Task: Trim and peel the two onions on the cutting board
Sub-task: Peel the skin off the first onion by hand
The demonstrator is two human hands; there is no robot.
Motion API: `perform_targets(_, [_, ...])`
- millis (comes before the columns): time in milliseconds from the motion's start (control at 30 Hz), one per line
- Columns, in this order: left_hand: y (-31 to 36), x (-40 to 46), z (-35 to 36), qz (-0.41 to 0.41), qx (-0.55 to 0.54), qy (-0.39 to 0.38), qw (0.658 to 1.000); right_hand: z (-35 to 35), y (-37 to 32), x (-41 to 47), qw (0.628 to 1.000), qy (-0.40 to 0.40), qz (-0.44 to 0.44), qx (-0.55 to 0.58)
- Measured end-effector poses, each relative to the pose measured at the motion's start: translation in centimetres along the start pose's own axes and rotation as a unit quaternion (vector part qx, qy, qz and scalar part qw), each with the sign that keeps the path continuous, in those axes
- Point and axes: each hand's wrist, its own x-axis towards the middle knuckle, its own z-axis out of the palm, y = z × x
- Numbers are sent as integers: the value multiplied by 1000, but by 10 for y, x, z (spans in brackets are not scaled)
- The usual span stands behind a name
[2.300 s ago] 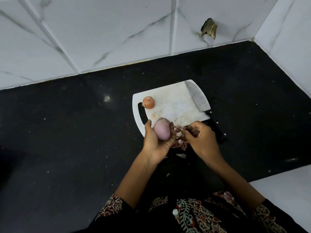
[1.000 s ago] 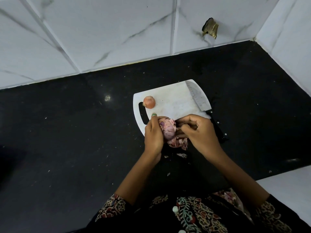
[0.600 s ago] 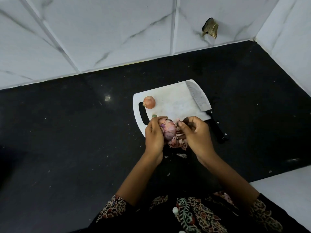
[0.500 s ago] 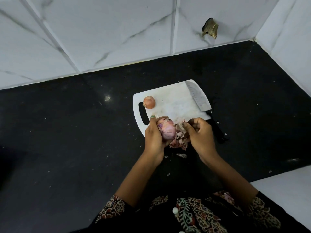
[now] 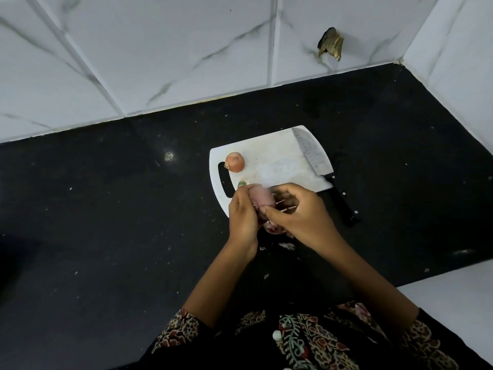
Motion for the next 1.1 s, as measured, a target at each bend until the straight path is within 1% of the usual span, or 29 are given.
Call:
perform_targets(67, [-1,1,0,7,7,-3,1000,1,0,2,1000,20,-5,-9])
perform_targets(233, [-3,1,-2,-2,4,2,1000,-2,6,6,1000,11,0,8])
perform_targets(333, [0,0,-2,-16,-18,6,1000,-2,11,7,999,34,-5,41])
perform_targets(400, [0,2,-1,-28,-30,5,999,-4,13,8,995,53,15,79])
perform_targets(467, [-1,3,-1,-38,-40,9,998,-3,11,8,989,59,37,128])
perform_targets(533, [-1,3,-2,-41,-45,6,998,-2,9,6,987,53,37,146])
perform_targets(667, [0,3,-2,-39,-38,0,999,2,10,2,994,38,18,97])
perform_targets(800, [0,2,-2,-41,-48,2,998,4,13,5,991,95,1,98])
perform_targets(900, [1,2,-2,-71,-92,-3,993,2,23,10,986,137,21,95])
perform_targets(967, [3,2,-3,-108,-141,-15,984,-1,34,13,987,150,41,51])
perform_targets(1000, [4,3,-3,-127,-165,-23,978,-3,38,14,989,141,47,13])
perform_targets(1067, [6,4,-4,-158,-201,-39,966,-6,43,14,990,117,36,-66])
perform_targets(1100, [6,5,-5,-170,-218,-45,960,-7,43,13,989,118,25,-91])
